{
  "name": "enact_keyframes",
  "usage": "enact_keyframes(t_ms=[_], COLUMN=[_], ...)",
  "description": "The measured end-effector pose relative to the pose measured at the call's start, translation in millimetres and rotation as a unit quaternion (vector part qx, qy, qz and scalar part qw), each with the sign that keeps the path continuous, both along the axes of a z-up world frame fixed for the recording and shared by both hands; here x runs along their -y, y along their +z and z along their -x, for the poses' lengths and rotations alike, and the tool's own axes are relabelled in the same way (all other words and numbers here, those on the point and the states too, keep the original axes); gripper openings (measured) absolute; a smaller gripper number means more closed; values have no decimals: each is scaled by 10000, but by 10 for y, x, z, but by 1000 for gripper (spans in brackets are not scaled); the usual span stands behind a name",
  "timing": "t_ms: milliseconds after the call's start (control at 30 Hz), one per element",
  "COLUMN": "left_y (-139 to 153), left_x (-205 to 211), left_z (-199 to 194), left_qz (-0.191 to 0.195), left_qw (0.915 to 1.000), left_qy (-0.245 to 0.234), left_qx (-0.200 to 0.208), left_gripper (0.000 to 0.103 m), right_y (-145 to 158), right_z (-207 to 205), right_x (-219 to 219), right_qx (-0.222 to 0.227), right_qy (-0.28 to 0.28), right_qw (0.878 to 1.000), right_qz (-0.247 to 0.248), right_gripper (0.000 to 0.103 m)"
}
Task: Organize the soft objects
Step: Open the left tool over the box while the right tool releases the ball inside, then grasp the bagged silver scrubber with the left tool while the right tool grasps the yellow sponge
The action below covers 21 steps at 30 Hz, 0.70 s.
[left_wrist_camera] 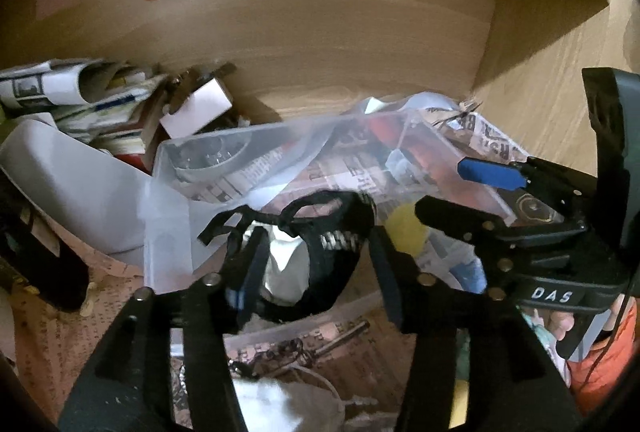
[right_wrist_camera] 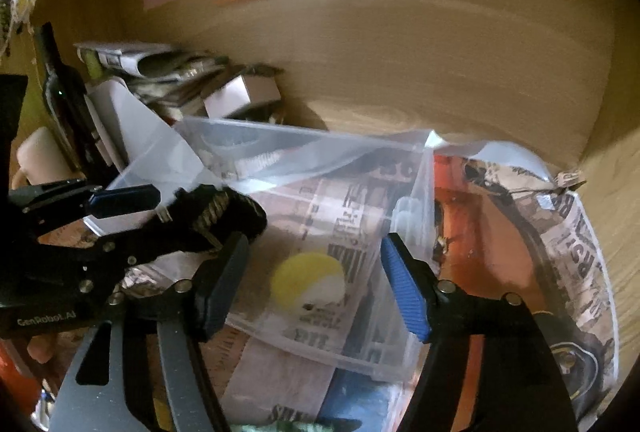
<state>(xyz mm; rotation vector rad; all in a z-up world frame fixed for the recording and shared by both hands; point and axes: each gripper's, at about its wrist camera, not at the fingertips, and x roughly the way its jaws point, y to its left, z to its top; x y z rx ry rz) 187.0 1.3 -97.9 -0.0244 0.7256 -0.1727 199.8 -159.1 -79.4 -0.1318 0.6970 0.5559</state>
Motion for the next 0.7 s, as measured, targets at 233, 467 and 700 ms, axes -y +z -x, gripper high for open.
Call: enact_keyframes(t_ms=[233, 467, 700], left_y=[316, 541, 441], left_x=[-95, -196, -296], left_z=[349, 788, 1080], left_qz=[98, 25, 3], left_qw=[9987, 9949, 9958], left_qy=[58, 153, 283], left_qx=[500, 1000, 875], left_gripper=[77, 95, 99], right_y=[311, 467, 369], right_z=[303, 664, 916], right_x=[160, 256, 266], right_qx=[509, 850, 741], right_qy=[-40, 34, 184], right_qw=[9984, 9952, 9953], right_qz=[-257, -481, -599], right_gripper=[80, 83, 83])
